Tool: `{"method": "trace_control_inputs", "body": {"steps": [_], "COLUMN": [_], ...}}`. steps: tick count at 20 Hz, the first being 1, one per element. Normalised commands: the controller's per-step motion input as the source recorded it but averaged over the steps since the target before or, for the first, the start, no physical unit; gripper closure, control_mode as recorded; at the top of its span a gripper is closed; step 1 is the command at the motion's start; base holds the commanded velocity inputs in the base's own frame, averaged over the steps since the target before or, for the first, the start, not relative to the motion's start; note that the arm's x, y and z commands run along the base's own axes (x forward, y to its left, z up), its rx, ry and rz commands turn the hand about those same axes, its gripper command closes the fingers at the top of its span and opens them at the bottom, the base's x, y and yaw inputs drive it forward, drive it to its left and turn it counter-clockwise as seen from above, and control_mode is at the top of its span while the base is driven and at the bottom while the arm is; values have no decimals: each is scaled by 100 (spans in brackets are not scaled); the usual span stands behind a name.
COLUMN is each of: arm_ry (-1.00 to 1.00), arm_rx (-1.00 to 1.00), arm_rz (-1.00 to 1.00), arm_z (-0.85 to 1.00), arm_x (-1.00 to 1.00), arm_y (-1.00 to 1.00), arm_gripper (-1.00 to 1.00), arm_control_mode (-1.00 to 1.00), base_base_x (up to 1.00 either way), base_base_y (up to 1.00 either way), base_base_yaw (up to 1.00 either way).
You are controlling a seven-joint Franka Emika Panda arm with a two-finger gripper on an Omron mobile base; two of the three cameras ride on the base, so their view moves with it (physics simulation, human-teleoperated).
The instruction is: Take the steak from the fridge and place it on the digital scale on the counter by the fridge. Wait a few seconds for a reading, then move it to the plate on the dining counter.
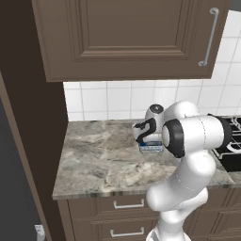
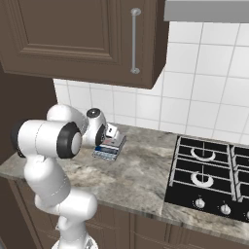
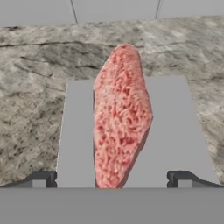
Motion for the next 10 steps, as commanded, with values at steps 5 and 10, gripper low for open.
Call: {"method": "trace_control_inputs", "body": {"steps": [5, 10], "arm_ry": [0, 3], "arm_rx": [0, 0], "arm_rz": [-1, -3], "arm_z": [0, -1], "arm_x": [48, 48], "arm_y": [0, -6], "arm_gripper": [-100, -100], "arm_control_mode": [-100, -100], "base_base_x": [0, 0], "base_base_y": [0, 0], "base_base_yaw": [0, 0]}}
